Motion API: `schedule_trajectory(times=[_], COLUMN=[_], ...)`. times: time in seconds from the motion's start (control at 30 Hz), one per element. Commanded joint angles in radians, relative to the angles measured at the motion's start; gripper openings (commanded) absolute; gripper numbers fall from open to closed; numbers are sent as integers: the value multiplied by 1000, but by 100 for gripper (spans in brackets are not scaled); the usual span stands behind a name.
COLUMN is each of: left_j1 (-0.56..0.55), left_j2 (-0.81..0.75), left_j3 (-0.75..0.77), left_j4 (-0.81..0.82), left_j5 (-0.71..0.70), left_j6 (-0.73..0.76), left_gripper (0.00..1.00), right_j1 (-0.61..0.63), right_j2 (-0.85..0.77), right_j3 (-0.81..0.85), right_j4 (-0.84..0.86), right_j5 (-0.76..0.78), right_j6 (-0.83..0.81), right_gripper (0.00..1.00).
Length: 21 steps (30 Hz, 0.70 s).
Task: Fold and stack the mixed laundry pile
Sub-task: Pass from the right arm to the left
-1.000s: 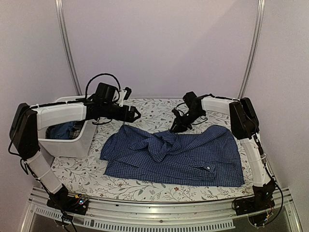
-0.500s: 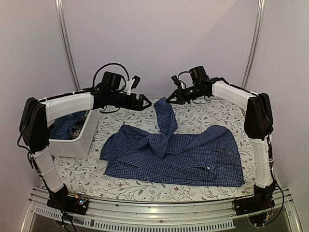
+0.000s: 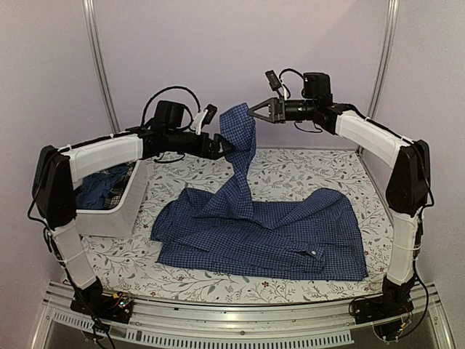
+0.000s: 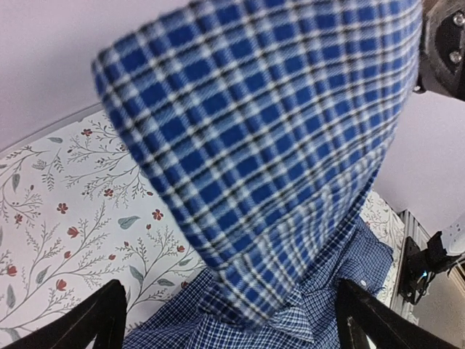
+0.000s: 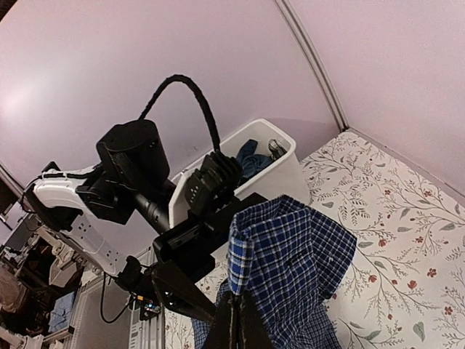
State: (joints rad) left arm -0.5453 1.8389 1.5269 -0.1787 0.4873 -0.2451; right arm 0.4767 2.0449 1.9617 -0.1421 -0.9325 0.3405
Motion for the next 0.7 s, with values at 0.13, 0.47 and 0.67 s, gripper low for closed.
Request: schedule_trajectory(times=[0.13,0.47,0.67], left_j1=[4,-45,-76], left_j2=[-276,-307,-302], left_j3=[-198,-113,-68], left_j4=[216,-33,-148], left_j5=[34,-13,-30], left_j6=[78,62,58], left_gripper=[100,100,85], right_j1=[-2,47,73], right_j2=[-58,-36,-27], right_j3=[-4,-69,-80], right_j4=[209,305,306], right_j5=[-272,-402,-416], right_j6=[40,109,111], right_gripper=[0,0,0])
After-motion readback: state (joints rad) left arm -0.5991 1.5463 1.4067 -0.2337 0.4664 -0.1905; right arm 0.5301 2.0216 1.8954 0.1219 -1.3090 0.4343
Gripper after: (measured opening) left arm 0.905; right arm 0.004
